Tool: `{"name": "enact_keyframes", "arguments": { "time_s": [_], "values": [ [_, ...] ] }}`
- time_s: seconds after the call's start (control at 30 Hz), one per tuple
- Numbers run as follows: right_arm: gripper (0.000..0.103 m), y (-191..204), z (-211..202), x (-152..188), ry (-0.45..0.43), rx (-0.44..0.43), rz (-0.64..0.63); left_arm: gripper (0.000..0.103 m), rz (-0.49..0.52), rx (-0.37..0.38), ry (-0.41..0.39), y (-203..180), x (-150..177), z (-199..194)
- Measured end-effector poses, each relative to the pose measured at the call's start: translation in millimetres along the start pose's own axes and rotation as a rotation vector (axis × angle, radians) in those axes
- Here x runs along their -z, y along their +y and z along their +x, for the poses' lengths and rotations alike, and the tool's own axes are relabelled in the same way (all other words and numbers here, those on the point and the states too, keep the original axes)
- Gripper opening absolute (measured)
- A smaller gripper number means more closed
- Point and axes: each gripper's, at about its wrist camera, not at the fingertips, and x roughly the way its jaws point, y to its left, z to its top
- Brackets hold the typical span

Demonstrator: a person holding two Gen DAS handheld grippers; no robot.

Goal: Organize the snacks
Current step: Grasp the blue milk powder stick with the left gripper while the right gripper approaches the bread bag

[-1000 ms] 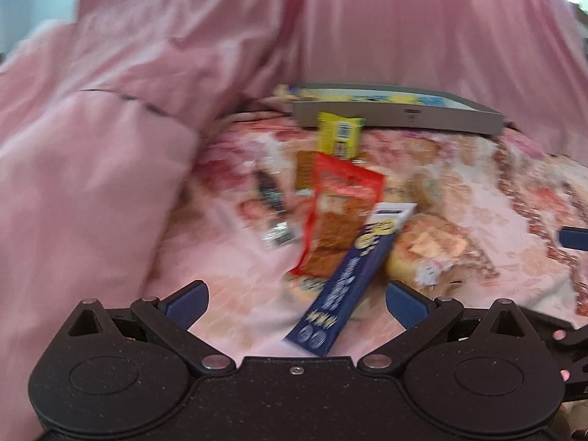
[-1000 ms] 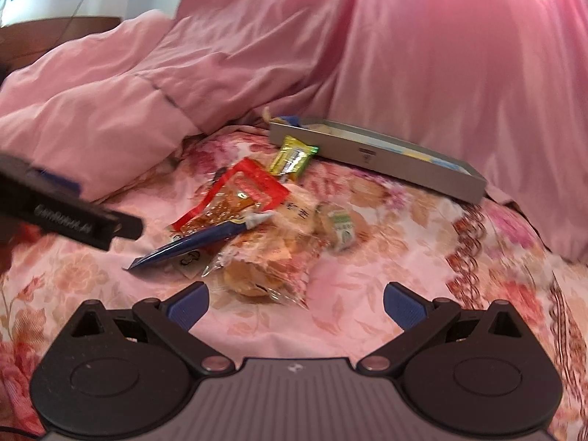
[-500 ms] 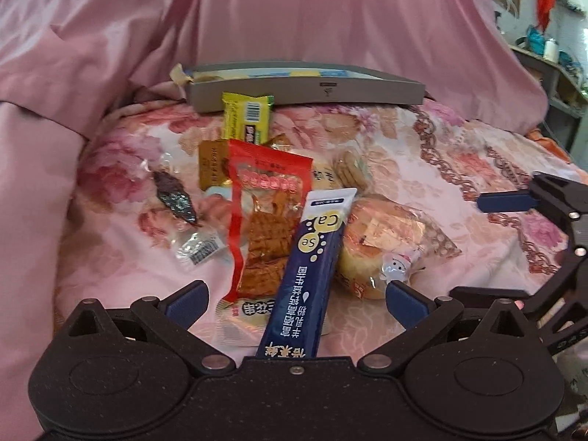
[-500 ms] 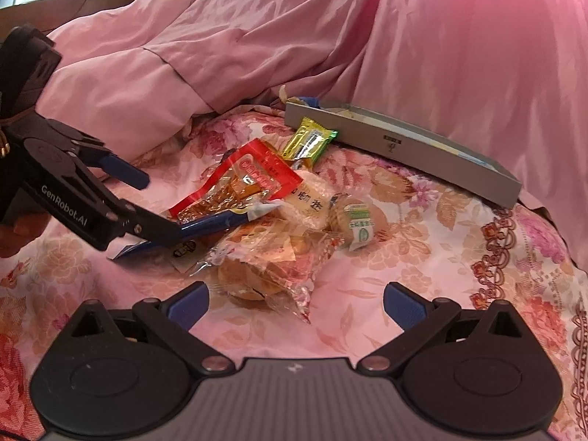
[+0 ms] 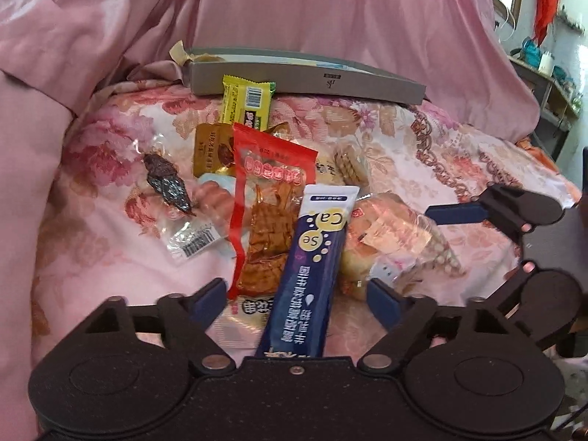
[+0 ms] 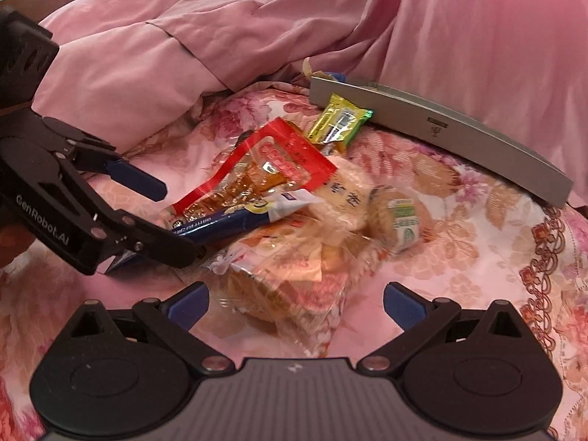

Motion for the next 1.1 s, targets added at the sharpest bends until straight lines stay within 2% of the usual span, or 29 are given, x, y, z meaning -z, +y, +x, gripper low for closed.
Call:
{"name": "enact_keyframes", "arguments": {
  "time_s": [0.1, 0.23, 0.37, 0.5, 0.67, 0.83, 0.97, 1.1],
  "values": [
    [0.103, 6, 2, -2, 0.004, 0.013, -0.015, 0.069, -0.025, 0.036, 0.017, 4, 0, 2],
    [0.103, 8, -2, 1, 0.01, 0.001, -0.007, 0.046, -0.044, 0.037, 0.061, 7, 0, 9],
    [0.103, 7, 2, -1, 0.018, 0.022, -0.019, 0.044, -0.055, 0.029, 0.076, 7, 0, 11],
    [0.103, 4, 10, -4, 0.013, -0.001, 0.01, 0.045, -0.062, 0.014, 0.087, 6, -2, 12],
    [0.103, 6, 18, -7, 0.008, 0.015, -0.078, 0.044, -0.065, 0.005, 0.093, 6, -1, 13],
    [0.103, -4, 24, -6, 0.051, -0.031, -0.05, 0.038, -0.097, -0.01, 0.095, 4, 1, 13],
    [0.103, -7, 29, -2, 0.046, -0.024, 0.009, 0.036, -0.133, -0.033, 0.095, 2, 2, 10],
    [0.093, -10, 23, 1, 0.046, -0.024, 0.053, 0.035, -0.173, -0.065, 0.101, 0, 4, 7]
  ]
}}
